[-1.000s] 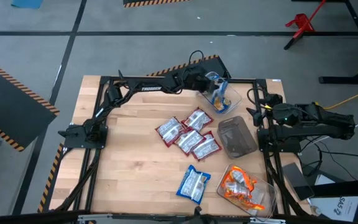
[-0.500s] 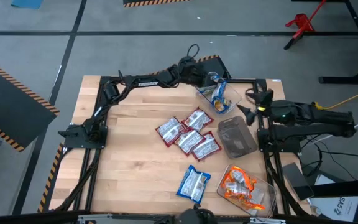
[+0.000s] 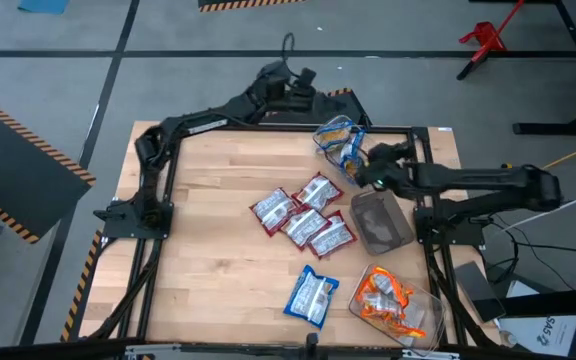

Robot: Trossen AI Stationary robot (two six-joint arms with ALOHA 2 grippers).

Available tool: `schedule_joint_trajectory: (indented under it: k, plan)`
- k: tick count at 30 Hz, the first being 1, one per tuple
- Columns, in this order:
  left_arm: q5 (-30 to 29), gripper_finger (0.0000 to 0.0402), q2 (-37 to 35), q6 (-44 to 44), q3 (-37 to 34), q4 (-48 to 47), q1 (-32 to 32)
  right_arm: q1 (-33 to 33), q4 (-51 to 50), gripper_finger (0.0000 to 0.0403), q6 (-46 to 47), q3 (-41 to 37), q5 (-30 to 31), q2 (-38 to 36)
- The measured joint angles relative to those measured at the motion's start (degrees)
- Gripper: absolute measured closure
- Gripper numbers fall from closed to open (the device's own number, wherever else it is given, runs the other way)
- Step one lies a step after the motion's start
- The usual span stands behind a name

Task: Sort Maruchan noodles
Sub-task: Put the blue bag into the top transparent bin

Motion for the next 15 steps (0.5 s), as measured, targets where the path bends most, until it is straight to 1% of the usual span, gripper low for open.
schedule_joint_trajectory:
  k: [4,6,8,11,15]
  plan:
    - [-0.43,0.0269,-4.42,2.18,0.01,-0.17,-0.76,-7.26,6.82,0.0052,0.38,0.0,-5.62,6.5]
    - [-1.11,0.0269,-6.21,2.85,0.02,-0.45,-1.35,-10.12,10.63,0.0052,0.25,0.0,-7.41,8.9]
    - [-1.6,0.0269,-7.67,4.08,0.02,-0.7,-1.69,-12.46,14.69,0.0052,-0.43,0.0,-10.78,10.76]
    - [-2.29,0.0269,-9.25,5.47,0.02,-1.01,-2.49,-14.55,21.71,0.0052,-3.31,0.0,-18.38,13.14]
    - [-2.63,0.0269,-10.17,5.46,0.02,-1.12,-3.18,-14.98,29.9,0.0052,-8.58,0.02,-29.61,15.37]
